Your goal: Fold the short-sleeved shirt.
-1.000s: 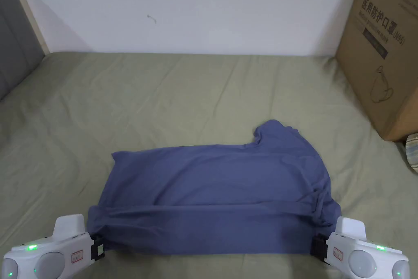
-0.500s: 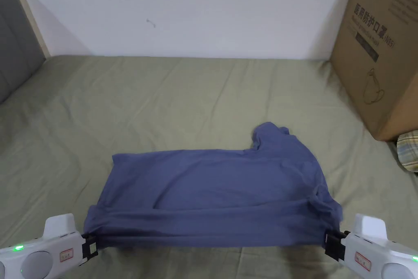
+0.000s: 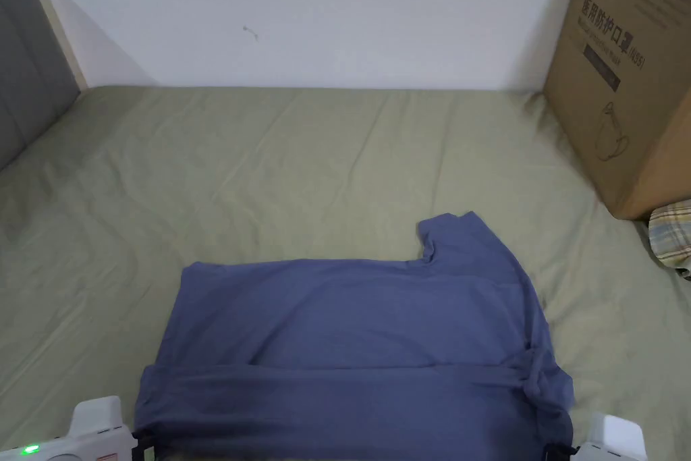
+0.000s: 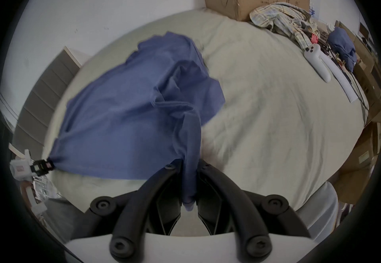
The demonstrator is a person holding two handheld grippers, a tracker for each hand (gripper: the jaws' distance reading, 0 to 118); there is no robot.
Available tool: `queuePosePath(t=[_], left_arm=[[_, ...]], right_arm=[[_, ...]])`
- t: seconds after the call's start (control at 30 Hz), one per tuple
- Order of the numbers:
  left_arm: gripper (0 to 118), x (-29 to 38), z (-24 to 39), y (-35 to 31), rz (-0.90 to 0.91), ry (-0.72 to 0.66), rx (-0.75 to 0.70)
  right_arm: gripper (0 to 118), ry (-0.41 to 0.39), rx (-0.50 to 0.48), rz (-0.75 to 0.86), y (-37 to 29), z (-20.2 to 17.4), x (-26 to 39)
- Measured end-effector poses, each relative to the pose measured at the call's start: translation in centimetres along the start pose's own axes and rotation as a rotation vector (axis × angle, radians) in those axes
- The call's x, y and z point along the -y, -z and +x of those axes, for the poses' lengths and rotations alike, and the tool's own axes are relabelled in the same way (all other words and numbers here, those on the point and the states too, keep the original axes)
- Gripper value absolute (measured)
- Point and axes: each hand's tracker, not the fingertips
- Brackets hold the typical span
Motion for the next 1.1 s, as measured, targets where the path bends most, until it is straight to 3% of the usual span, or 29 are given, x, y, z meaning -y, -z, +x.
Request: queuePosePath(t=[0.2,0.23,0.27,0.33,0.37,0.4,0.47,0.5,0.73,0.97,1.07,1.1], left_arm=[[7,0.0,1.2,-0.2,-0.020,0.023,-0.036],[14,-0.1,1.4,-0.6,-0.021,0.029,-0.040],[23,-0.3,1.6,-1.2,-0.016,0.026,-0.044],[59,-0.5,1.9,-2.1,0.054,0.016,-0.017],[73,-0.7,2.0,-2.7,0.074,0.009,-0.003],[81,-1.1,2.4,-3.6,0.096,0.005,-0.001],[82,-2.1,3.4,-6.9,0.185,0.000,0.029],[82,-2.8,4.0,-8.5,0.239,0.005,0.051],[82,-7.4,8.6,-16.8,0.619,0.033,0.090],[81,-8.4,12.2,-19.7,0.859,0.086,0.042],[73,-8.1,12.9,-19.8,0.900,0.098,0.034],[59,-8.0,13.1,-19.7,0.907,0.100,0.042]], right_arm=[[11,-0.007,0.048,0.080,-0.2,-0.7,0.0],[14,0.013,0.116,0.029,-0.5,-0.5,-0.1],[22,0.009,0.105,0.035,-0.9,-0.5,-0.4],[63,-0.028,0.116,0.081,-2.8,-1.1,-1.3],[76,-0.116,-0.055,0.253,-4.1,-2.1,-2.1],[79,-0.119,-0.039,0.279,-5.3,-2.3,-2.7],[79,-0.148,-0.070,0.372,-7.8,-3.3,-4.2],[79,-0.107,0.015,0.313,-8.9,-3.4,-4.9],[79,-0.195,-0.025,0.643,-17.4,-7.8,-9.2],[78,-0.252,0.029,0.813,-20.2,-10.6,-9.6],[72,-0.253,0.028,0.825,-20.2,-11.3,-9.7],[61,-0.254,0.031,0.831,-20.1,-11.4,-9.7]])
